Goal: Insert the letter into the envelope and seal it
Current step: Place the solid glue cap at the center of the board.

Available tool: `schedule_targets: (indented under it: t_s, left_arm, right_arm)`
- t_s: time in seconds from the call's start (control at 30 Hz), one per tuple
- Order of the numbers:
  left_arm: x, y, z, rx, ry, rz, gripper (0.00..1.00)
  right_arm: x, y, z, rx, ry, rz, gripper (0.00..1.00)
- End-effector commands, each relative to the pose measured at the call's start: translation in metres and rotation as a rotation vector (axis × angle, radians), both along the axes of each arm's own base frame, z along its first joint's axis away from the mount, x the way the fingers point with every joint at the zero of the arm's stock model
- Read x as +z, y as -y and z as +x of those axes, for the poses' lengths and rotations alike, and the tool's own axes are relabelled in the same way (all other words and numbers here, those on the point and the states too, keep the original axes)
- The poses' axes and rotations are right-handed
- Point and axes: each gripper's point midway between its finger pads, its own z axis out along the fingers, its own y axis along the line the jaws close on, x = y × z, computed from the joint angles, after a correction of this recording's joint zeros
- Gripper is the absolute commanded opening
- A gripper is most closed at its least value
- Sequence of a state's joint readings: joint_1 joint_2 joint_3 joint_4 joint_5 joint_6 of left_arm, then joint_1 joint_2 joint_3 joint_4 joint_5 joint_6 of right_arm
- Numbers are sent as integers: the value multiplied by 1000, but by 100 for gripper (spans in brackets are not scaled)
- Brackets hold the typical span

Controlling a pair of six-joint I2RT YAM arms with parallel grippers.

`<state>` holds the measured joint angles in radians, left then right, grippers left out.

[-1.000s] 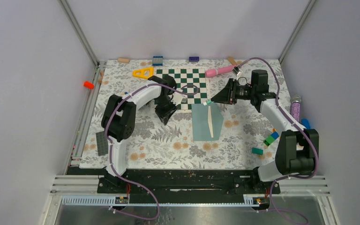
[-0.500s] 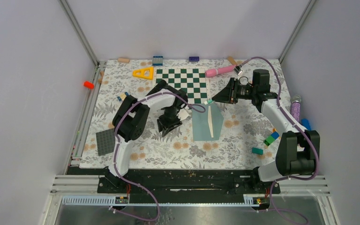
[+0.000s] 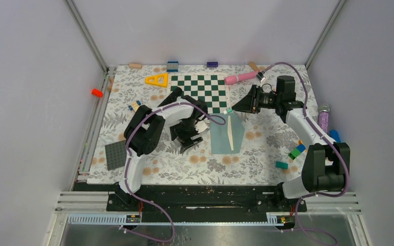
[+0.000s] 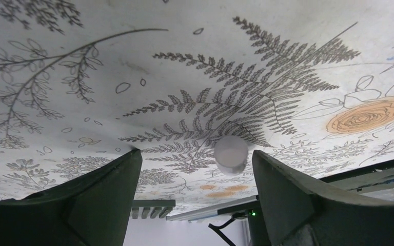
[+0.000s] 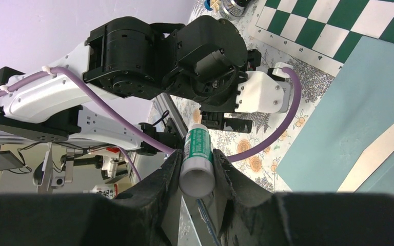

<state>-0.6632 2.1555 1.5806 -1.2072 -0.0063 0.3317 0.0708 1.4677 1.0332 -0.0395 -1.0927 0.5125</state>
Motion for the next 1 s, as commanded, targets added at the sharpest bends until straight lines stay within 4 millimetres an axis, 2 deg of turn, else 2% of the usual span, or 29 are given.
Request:
schedule_targets:
  t_s: [0.0,0.37,0.5,0.6,0.7,0.97]
  left_arm:
    - [3,15,23,5,112,-89,84]
    - [5,25,19,14,90,-143,86]
    - [14,33,18,8,84,-195,93]
    - [26,43,17,1,88,-258,99]
    - [41,53,21,6,109,-330,99]
    - [90,58,54,85,241,-521,99]
  right_arm:
    - [21,1,-2,11,72,20,6]
    - [21,1,-4,12,61,25,6]
    - [20,1,-4,14,58,26,6]
    - [20,1,-3,14,57,26,6]
    - [20,1,-3,13,57,26,6]
    - [24,4,0,1,90,32,6]
